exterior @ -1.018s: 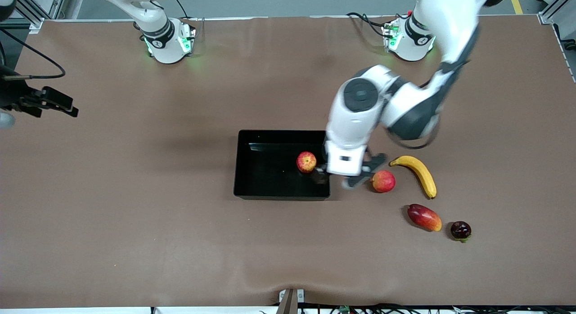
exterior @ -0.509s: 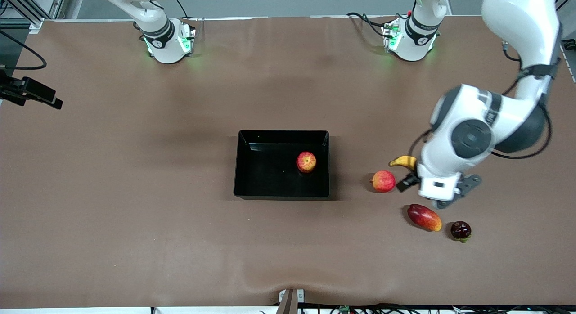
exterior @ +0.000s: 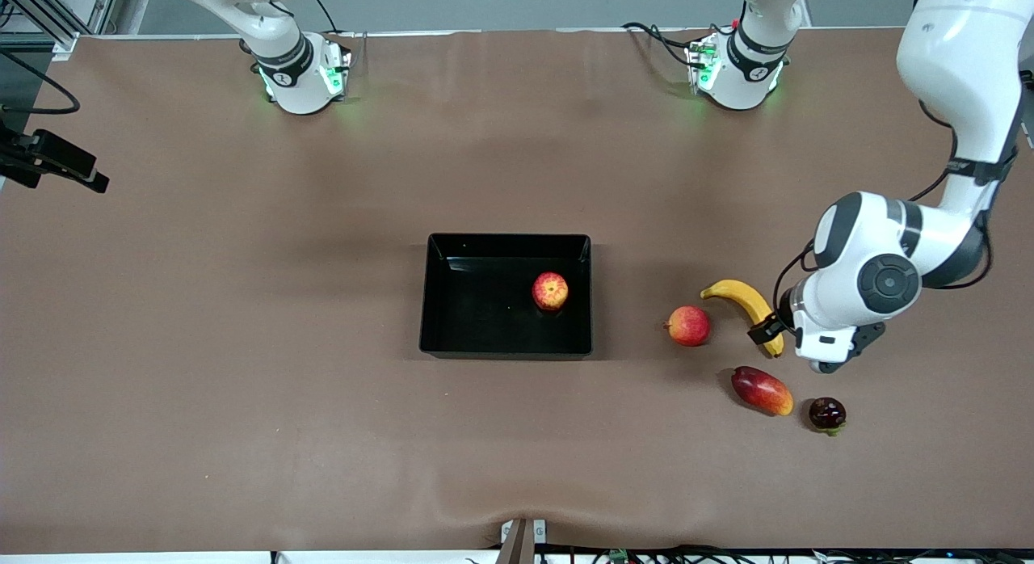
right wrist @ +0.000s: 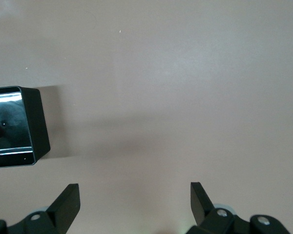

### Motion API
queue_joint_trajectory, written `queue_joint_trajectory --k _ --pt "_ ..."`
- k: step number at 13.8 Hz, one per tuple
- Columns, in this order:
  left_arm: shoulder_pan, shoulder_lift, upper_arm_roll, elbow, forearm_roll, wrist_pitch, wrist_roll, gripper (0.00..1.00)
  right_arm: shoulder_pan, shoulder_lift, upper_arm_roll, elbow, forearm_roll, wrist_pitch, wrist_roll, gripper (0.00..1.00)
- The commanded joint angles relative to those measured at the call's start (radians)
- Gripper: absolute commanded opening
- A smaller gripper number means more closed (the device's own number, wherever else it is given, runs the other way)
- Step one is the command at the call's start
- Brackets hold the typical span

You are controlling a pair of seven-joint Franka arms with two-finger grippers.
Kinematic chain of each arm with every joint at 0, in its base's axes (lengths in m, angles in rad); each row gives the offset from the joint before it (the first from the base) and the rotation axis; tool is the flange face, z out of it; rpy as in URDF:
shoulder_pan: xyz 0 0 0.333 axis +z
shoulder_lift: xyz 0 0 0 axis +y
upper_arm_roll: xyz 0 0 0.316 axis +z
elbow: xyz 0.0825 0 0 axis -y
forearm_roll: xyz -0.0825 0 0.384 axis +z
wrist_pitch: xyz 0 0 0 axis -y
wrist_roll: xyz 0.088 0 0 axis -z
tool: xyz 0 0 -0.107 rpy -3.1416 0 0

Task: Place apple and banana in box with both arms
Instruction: 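Move the left gripper to the yellow banana and grasp it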

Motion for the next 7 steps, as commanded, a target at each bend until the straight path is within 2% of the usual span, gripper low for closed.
queue_joint_trajectory --k 1,3,6,7 --pt "0.029 -0.002 -0.008 -0.091 -0.003 0.097 0.001 0.95 0.017 -0.001 0.001 0.012 -0.009 -0.014 0.019 1.00" --pt "0.038 0.018 -0.008 -0.100 0.012 0.099 0.001 0.89 0.027 -0.001 0.001 0.012 -0.032 -0.016 0.019 1.00" --pt "0.040 0.039 -0.008 -0.113 0.014 0.100 0.001 0.65 0.015 0.006 -0.003 0.010 -0.036 -0.014 0.022 1.00" --pt "0.040 0.050 -0.008 -0.113 0.016 0.100 0.001 0.61 0.023 0.006 -0.003 0.010 -0.048 -0.011 0.030 1.00"
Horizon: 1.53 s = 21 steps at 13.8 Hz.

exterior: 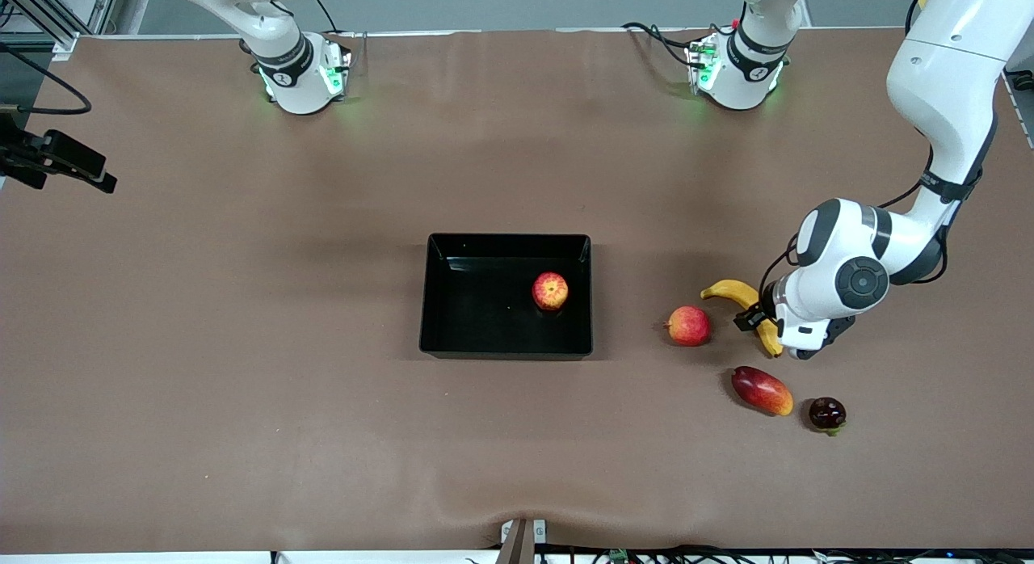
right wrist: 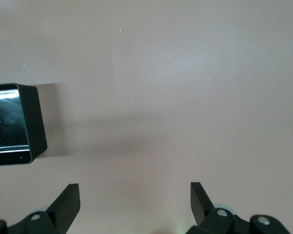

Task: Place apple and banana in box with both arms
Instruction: 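Move the left gripper to the yellow banana and grasp it, then lift the banana with the left gripper and carry it over the box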

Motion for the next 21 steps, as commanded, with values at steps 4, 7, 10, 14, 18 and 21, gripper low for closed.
queue_joint_trajectory --k 4,7,10,14,18,21 --pt "0.011 0.006 -0.008 -0.017 0.028 0.011 0.001 0.07 0.009 0.007 0.002 0.012 -0.021 -0.012 0.023 1.00" --pt "0.004 -0.061 -0.027 -0.021 0.028 -0.062 -0.012 0.00 0.009 0.008 0.003 0.012 -0.015 -0.009 0.025 1.00" --pt "0.008 -0.153 -0.125 0.005 0.005 -0.187 -0.062 0.00 -0.003 0.007 0.000 0.033 -0.010 -0.012 0.023 1.00" --pt "-0.048 -0.126 -0.290 0.199 -0.015 -0.276 -0.287 0.00 0.008 0.005 0.005 0.038 -0.013 -0.016 0.026 1.00" --pt "-0.267 0.006 -0.283 0.406 -0.028 -0.279 -0.496 0.00 -0.001 0.007 0.000 0.038 -0.006 -0.038 0.023 1.00" --pt "-0.440 0.110 -0.222 0.553 -0.026 -0.276 -0.596 0.00 0.002 0.005 0.000 0.038 -0.006 -0.044 0.023 1.00"
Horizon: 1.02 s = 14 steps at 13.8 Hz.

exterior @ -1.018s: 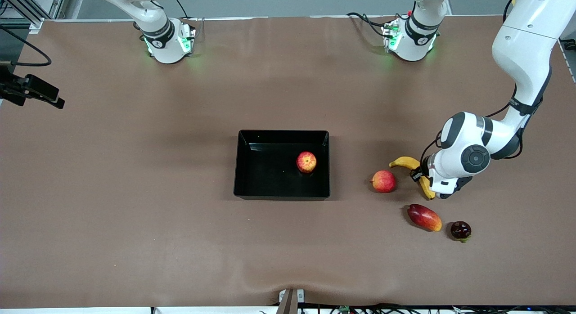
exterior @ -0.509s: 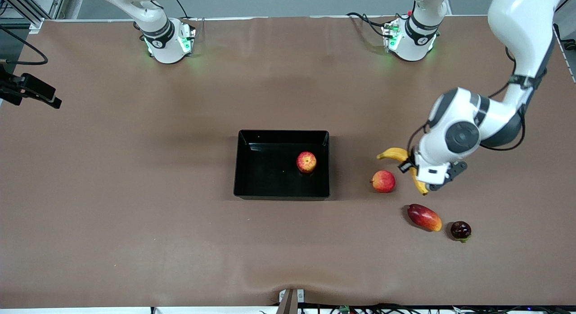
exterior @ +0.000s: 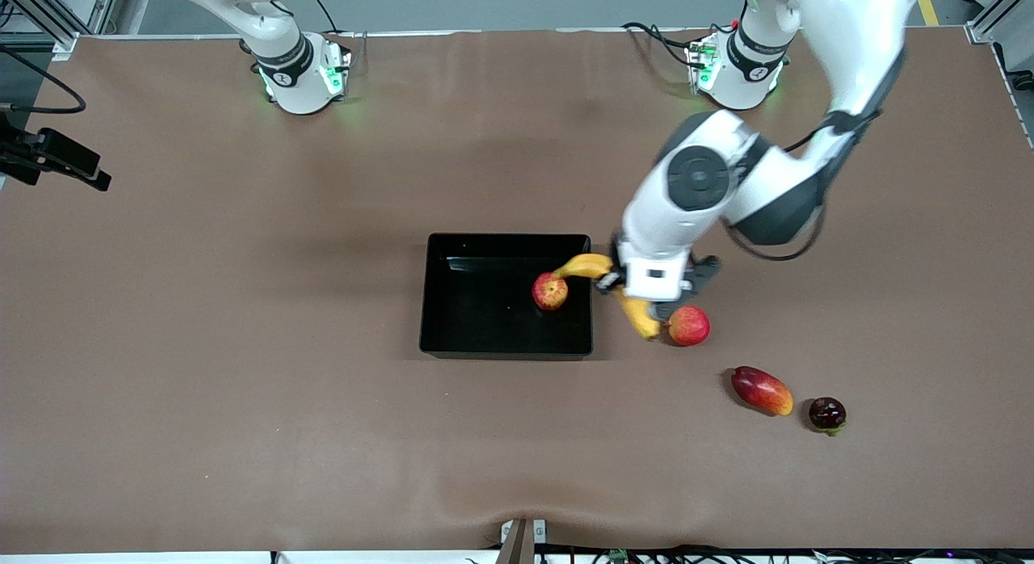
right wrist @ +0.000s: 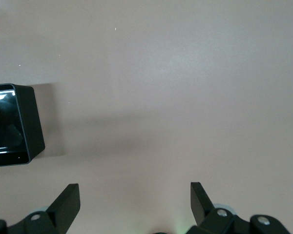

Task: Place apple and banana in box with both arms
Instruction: 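Lift the banana with the left gripper and carry it over the box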

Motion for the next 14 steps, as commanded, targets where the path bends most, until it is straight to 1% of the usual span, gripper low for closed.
queue_joint_trajectory --k 1,3,4,5,7,9,12,13,14 --pt "-0.177 0.114 0.098 0.171 0.001 -0.018 -0.043 0.00 -0.001 0.001 0.001 0.017 0.003 -0.022 0.011 1.00" --pt "-0.329 0.134 0.218 0.208 -0.002 -0.001 -0.041 0.00 -0.002 0.001 0.001 0.017 0.001 -0.063 0.016 1.00" --pt "-0.390 0.143 0.267 0.210 -0.002 0.019 -0.041 0.00 -0.004 0.001 0.001 0.017 0.001 -0.071 0.017 1.00" --pt "-0.433 0.151 0.301 0.210 -0.006 0.054 -0.038 0.00 -0.005 0.001 0.000 0.017 0.000 -0.071 0.017 1.00" --pt "-0.466 0.193 0.312 0.234 -0.009 0.117 -0.038 0.00 -0.007 0.001 -0.002 0.017 -0.002 -0.073 0.017 1.00" --pt "-0.496 0.238 0.312 0.266 -0.007 0.139 -0.031 0.00 -0.013 0.001 -0.002 0.017 0.000 -0.077 0.013 1.00" --pt "-0.523 0.284 0.312 0.268 -0.007 0.217 -0.015 0.00 -0.019 0.006 -0.002 0.017 0.001 -0.074 0.019 1.00" --pt "-0.524 0.292 0.312 0.268 -0.009 0.226 0.020 0.00 -0.018 0.007 -0.002 0.017 0.004 -0.067 0.019 1.00" --pt "-0.524 0.298 0.312 0.265 -0.009 0.226 0.097 0.00 -0.010 0.013 -0.002 0.017 0.003 -0.062 0.019 1.00"
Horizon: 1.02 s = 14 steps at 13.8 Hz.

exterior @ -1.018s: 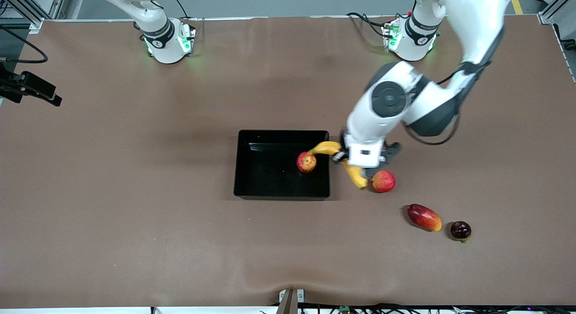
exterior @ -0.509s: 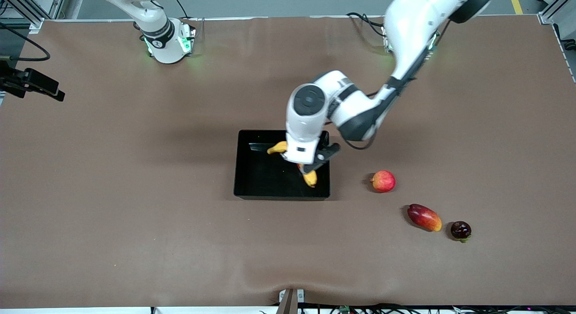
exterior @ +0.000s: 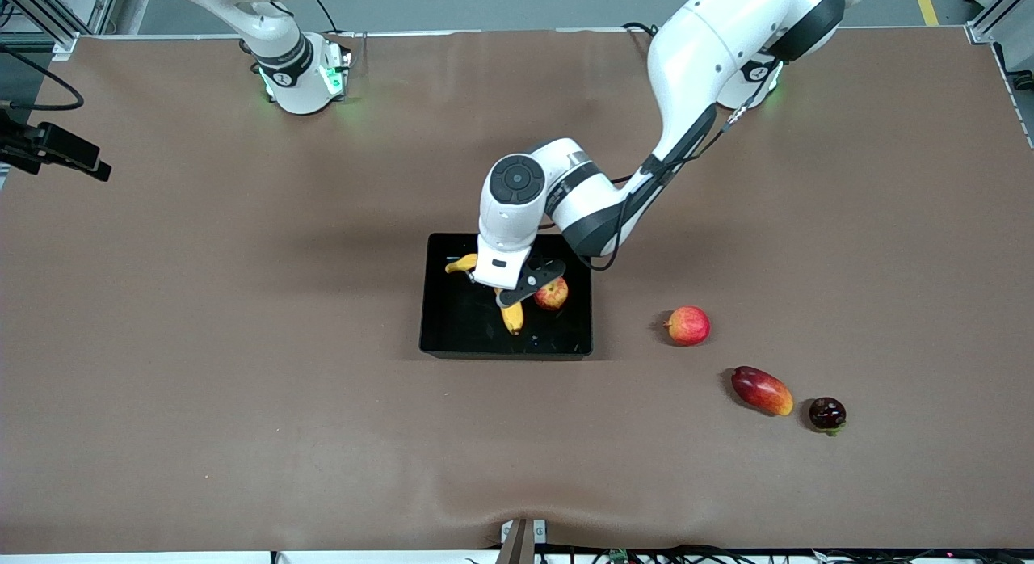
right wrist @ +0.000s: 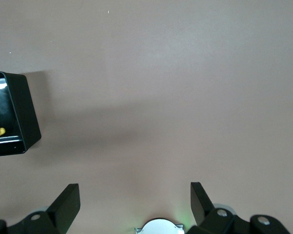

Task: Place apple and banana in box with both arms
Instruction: 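Lower the banana into the box beside the apple and open the left gripper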

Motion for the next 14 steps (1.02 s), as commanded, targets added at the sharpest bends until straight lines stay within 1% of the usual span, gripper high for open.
queue_joint_trajectory --k 1,5,8,9,10,11,14 --pt "-0.016 0.036 0.009 0.034 -0.008 0.016 0.117 0.00 0.002 0.022 0.006 0.017 0.001 -0.004 0.014 1.00" --pt "-0.016 0.079 0.009 0.037 -0.007 0.076 0.130 0.00 0.004 0.030 0.008 0.018 0.003 0.013 0.014 1.00" --pt "-0.017 0.097 0.010 0.037 -0.007 0.079 0.136 0.00 0.001 0.036 0.008 0.018 0.001 0.020 0.014 1.00" --pt "-0.016 0.102 0.010 0.035 -0.007 0.079 0.138 0.03 -0.001 0.036 0.008 0.018 0.001 0.020 0.014 1.00" --pt "-0.016 0.102 0.012 0.035 -0.005 0.078 0.139 0.41 -0.002 0.036 0.008 0.018 0.001 0.020 0.014 1.00" --pt "-0.016 0.099 0.013 0.034 0.001 0.078 0.142 0.99 -0.001 0.036 0.008 0.018 -0.002 0.019 0.014 1.00" --pt "-0.002 0.074 0.012 0.037 0.001 0.073 0.159 1.00 -0.004 0.031 0.005 0.032 -0.010 0.016 0.013 1.00"
